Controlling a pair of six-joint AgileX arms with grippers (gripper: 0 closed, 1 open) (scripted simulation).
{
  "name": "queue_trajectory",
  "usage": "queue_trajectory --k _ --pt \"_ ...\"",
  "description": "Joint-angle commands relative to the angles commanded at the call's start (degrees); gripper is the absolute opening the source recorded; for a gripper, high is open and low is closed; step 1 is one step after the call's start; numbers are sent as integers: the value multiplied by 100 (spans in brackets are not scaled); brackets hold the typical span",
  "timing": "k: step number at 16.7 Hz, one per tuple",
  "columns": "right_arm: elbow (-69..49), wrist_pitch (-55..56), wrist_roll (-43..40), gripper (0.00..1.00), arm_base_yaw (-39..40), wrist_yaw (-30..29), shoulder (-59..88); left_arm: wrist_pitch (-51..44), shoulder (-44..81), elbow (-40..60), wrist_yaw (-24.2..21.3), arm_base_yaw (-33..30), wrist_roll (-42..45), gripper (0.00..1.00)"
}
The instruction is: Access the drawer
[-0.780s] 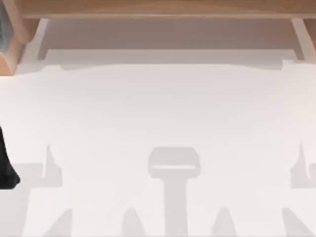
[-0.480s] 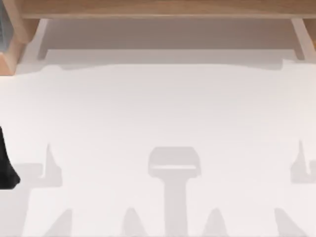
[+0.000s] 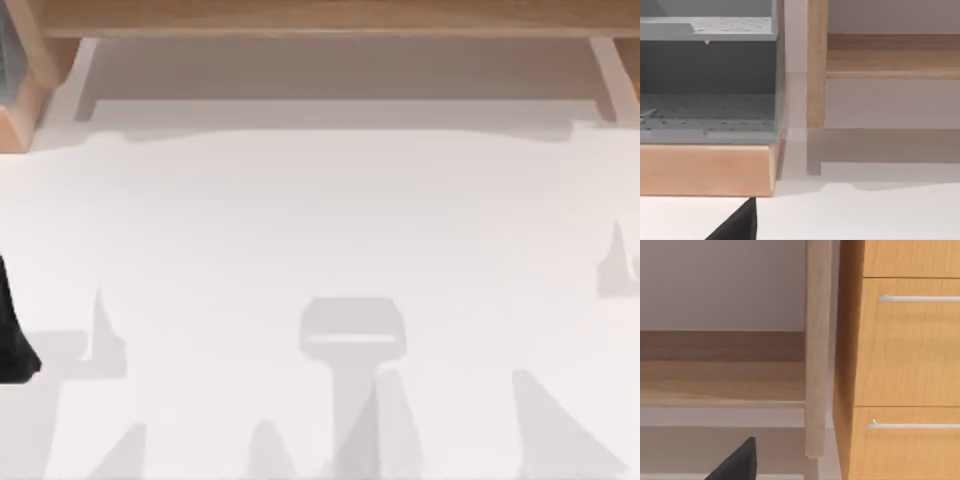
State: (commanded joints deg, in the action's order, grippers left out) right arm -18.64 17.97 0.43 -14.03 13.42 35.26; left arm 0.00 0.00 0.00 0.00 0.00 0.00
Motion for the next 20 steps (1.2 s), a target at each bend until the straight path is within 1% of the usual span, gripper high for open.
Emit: queue_trajectory --k 4,8,16,18,20 --pt "-815 786 24 100 -610 600 1682 0 0 0 0 0 0 100" --pt "-1321 1274 44 100 -977 981 2701 0 0 0 0 0 0 100" --pt "-1419 1388 -25 100 -1015 1038 2901 0 0 0 0 0 0 100" --pt "-1582 1581 -333 100 -1036 1058 3203 0 0 0 0 0 0 100" --pt "-1834 1882 -881 100 -1076 1082 3719 0 0 0 0 0 0 100"
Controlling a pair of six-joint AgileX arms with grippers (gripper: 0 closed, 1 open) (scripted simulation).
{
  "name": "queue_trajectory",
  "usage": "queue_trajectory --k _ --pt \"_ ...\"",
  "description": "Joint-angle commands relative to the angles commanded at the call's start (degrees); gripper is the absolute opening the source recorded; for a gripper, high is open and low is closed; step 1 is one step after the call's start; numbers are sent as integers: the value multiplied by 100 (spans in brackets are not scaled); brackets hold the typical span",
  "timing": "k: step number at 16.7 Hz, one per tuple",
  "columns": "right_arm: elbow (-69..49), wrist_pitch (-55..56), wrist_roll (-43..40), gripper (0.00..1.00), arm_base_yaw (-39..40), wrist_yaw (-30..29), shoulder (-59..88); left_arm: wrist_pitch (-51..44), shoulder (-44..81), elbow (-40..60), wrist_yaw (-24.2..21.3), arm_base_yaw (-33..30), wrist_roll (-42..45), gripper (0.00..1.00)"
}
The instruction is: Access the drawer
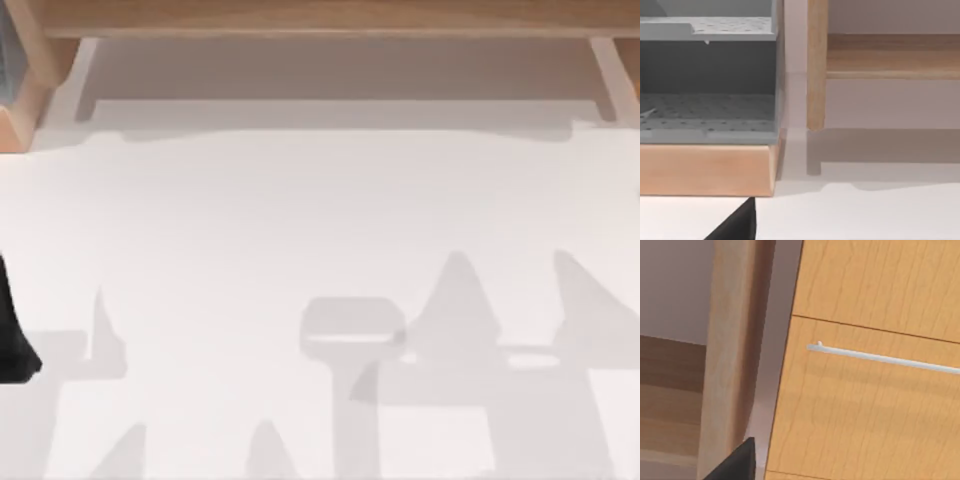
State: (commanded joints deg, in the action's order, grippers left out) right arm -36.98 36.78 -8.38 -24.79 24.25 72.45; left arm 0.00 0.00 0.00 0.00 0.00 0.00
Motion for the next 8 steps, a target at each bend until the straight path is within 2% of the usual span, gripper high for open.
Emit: queue_trajectory --k 3,8 --pt "-485 588 -1271 100 -79 32 1070 0 0 0 0 0 0 100" --pt "-1381 1694 -4091 100 -180 56 3152 0 0 0 0 0 0 100"
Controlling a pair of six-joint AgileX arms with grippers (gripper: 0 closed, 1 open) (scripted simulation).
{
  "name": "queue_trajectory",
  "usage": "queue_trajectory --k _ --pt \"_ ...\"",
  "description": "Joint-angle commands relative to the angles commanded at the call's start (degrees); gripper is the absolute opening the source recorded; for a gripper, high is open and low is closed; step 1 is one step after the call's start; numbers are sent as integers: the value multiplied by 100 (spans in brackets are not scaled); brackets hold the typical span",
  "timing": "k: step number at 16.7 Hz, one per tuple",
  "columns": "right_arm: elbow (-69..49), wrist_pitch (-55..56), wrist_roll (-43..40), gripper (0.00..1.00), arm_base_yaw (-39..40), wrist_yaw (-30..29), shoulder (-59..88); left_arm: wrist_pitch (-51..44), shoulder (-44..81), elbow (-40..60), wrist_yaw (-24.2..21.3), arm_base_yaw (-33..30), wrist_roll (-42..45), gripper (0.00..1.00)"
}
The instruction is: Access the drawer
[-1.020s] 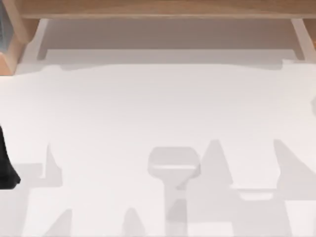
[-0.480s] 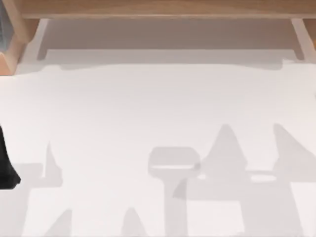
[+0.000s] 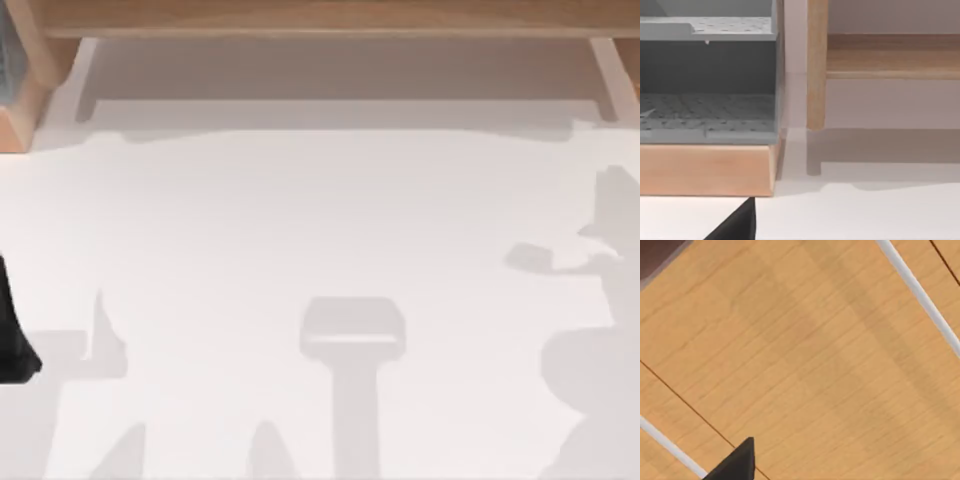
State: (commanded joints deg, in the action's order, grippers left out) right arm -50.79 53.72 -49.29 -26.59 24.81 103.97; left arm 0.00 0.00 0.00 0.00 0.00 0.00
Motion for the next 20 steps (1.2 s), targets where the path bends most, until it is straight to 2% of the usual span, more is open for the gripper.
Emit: queue_trajectory --k 4,8,11,20 --pt "-629 792 -2162 100 -9 -14 1473 0 0 0 0 0 0 100" --pt "-1069 1353 -3565 100 14 -43 2453 0 0 0 0 0 0 100" --pt "-1213 1538 -3976 100 26 -57 2773 0 0 0 0 0 0 100" --pt "-1494 1388 -3997 100 84 -116 2904 0 0 0 0 0 0 100"
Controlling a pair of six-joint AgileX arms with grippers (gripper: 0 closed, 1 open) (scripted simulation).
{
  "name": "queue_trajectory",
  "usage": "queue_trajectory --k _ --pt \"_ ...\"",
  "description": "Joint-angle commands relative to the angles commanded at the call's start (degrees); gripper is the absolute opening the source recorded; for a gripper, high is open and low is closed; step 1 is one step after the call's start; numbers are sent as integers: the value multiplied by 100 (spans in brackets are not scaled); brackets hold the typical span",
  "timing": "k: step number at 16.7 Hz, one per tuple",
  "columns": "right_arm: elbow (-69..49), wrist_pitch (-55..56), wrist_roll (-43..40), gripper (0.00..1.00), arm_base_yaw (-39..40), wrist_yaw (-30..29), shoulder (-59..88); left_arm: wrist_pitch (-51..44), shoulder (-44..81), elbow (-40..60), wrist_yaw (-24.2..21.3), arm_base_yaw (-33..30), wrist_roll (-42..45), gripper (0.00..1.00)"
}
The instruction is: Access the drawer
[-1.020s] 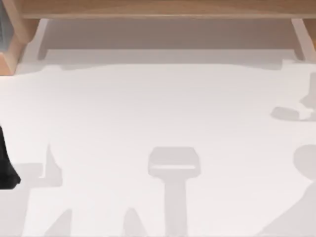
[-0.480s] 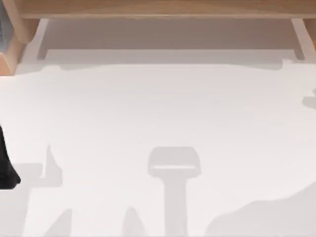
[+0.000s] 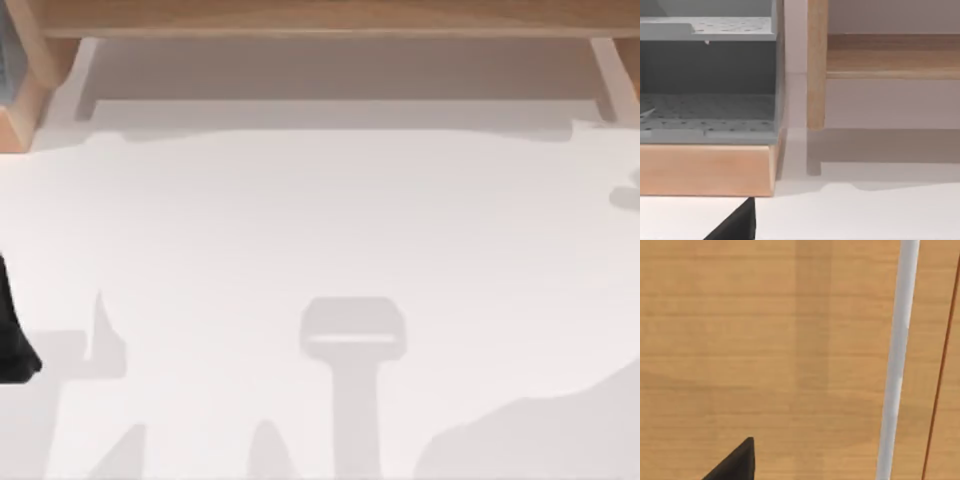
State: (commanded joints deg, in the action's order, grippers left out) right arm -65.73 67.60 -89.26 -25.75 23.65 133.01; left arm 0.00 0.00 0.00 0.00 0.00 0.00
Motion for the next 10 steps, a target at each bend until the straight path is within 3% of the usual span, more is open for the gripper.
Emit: queue_trajectory --k 8,10 --pt "-383 -204 -3 100 79 -82 183 0 0 0 0 0 0 100" --pt "-383 -204 -3 85 79 -82 183 0 0 0 0 0 0 100"
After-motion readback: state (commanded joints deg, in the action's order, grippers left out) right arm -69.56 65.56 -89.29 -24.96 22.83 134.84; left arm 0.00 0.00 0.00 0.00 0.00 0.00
